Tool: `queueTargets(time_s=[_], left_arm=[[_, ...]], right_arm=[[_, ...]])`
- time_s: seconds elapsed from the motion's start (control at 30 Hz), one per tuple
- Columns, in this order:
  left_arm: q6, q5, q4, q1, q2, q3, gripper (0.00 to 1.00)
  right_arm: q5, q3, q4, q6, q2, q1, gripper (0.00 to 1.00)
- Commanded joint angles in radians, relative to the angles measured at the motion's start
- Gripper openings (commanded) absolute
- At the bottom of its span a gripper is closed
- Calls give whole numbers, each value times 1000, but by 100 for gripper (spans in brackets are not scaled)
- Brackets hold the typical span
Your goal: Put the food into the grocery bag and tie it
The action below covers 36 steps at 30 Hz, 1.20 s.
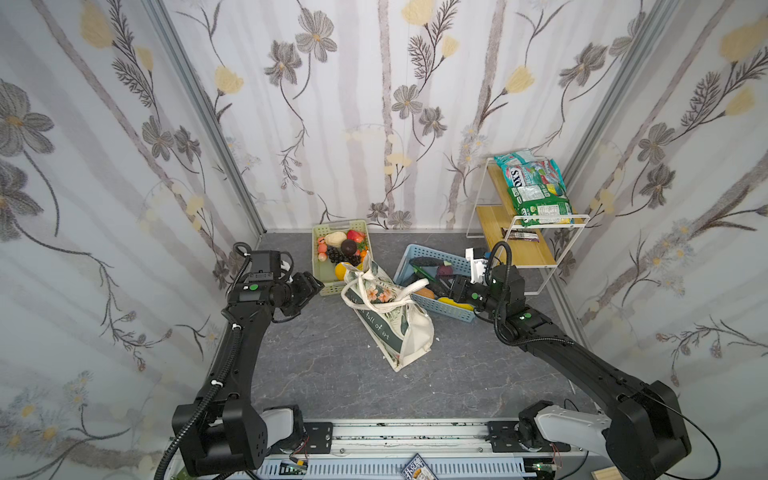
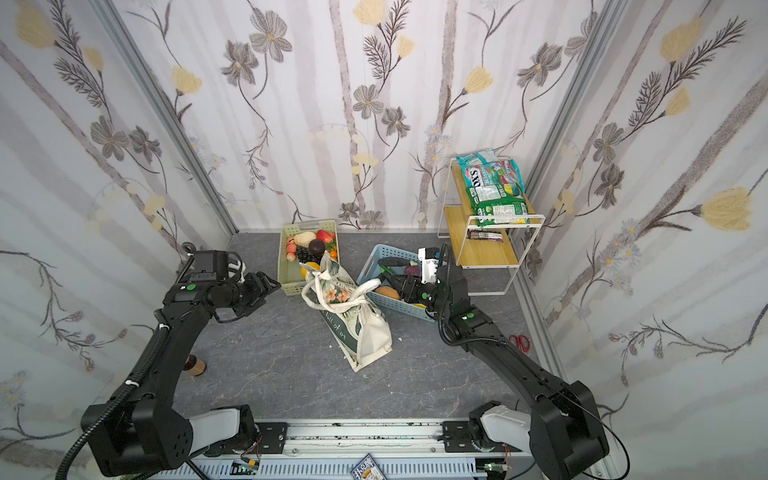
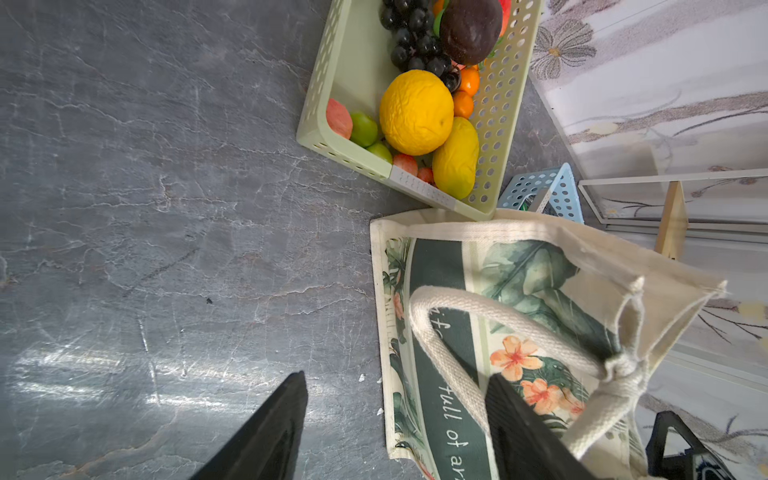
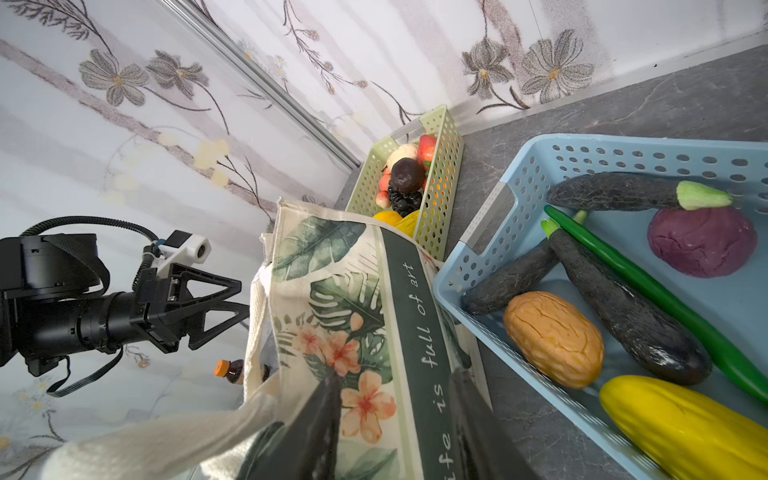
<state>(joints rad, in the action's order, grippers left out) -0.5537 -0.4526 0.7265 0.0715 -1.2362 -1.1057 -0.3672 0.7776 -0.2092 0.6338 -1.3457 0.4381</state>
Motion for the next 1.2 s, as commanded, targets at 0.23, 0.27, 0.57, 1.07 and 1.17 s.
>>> queueTargets(time_s=[0.23, 0.27, 0.57, 1.07, 1.17], left_arm=[[163, 353, -116, 6, 39, 62, 100], [192, 404, -173, 6, 54, 96, 100], [512, 619, -746, 5, 29, 445, 100], [437, 532, -1424, -17, -81, 756, 100], [435, 512, -1523, -18, -116, 774, 100]], right_arm=[[197, -10, 112, -164, 95, -149, 100], [262, -20, 113, -196, 113, -169, 100], [588, -231, -60, -480, 173, -364, 100], [523, -532, -734, -480, 43, -490, 100], [501, -538, -823, -498, 16, -489, 100]])
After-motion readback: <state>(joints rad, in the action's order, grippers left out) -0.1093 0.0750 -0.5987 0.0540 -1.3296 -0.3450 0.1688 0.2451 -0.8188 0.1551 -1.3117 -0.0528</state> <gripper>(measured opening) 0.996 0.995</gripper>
